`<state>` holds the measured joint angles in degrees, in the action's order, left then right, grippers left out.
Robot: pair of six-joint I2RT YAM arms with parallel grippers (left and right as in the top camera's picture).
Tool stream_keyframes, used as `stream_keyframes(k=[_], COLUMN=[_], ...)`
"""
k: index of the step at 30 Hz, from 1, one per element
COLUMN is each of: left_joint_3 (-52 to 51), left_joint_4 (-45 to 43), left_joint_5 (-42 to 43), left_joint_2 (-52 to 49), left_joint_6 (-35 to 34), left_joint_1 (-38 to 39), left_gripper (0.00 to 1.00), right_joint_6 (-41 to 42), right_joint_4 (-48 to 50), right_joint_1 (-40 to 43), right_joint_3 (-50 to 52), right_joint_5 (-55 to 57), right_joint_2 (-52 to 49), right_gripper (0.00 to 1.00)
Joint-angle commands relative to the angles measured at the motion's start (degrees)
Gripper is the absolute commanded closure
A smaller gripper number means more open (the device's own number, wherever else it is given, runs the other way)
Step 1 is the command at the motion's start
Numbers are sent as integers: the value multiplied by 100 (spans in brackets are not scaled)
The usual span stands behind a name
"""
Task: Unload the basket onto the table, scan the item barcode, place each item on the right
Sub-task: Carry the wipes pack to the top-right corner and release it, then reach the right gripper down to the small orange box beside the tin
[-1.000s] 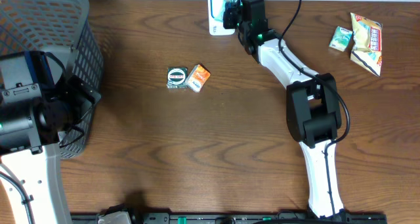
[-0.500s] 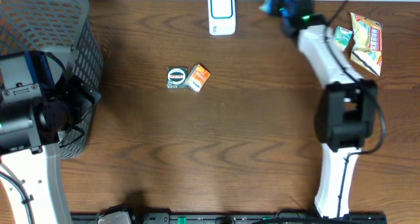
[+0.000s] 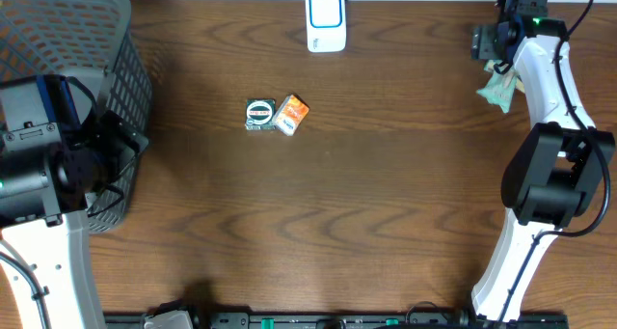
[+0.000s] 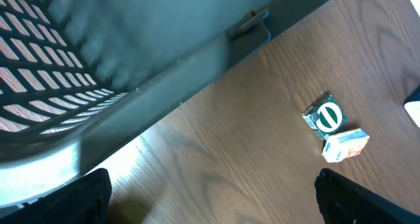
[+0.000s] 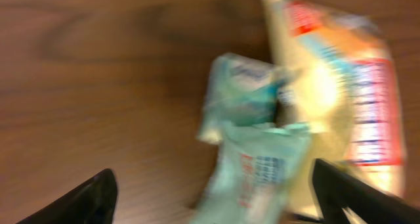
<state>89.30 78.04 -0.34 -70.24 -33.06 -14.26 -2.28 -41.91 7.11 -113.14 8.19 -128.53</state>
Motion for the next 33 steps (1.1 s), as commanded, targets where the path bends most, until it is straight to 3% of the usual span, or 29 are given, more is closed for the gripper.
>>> stream_keyframes(k=[1,5,8,13,16,21,28,33], left_joint_3=[61,61,61,61,61,61,61,61], left_joint_4=[15,15,15,15,15,15,15,15], left_joint_5=[-35,-35,-35,-35,-35,-35,-35,-35], left_joint_2=[26,26,26,26,26,26,26,26], left_joint_6=[-24,-24,-24,-24,-24,-24,-24,-24], left_joint_1=[-31,-31,-31,-31,-31,-31,-31,-31], left_gripper=[2,2,3,2,2,2,2,2], right_joint_6=[55,55,55,55,247,2017,3327,3764], right_joint_4=[-352,-817,-1261,-1482,-1209,-693,-422,-398], right_joint_1=[-166,-431,-824,-1722,-2468,-3469,-4492,-4817], right_joint_3=[-37,-37,-37,-37,-37,-37,-37,-37], right_joint_5=[-1932,-3700,-5086,-4972,-4234,-1810,671,1303], right_joint_2=[-7,-7,-7,-7,-7,-7,-57,-278], right_gripper=[9,13,21,22,1,1,11,23])
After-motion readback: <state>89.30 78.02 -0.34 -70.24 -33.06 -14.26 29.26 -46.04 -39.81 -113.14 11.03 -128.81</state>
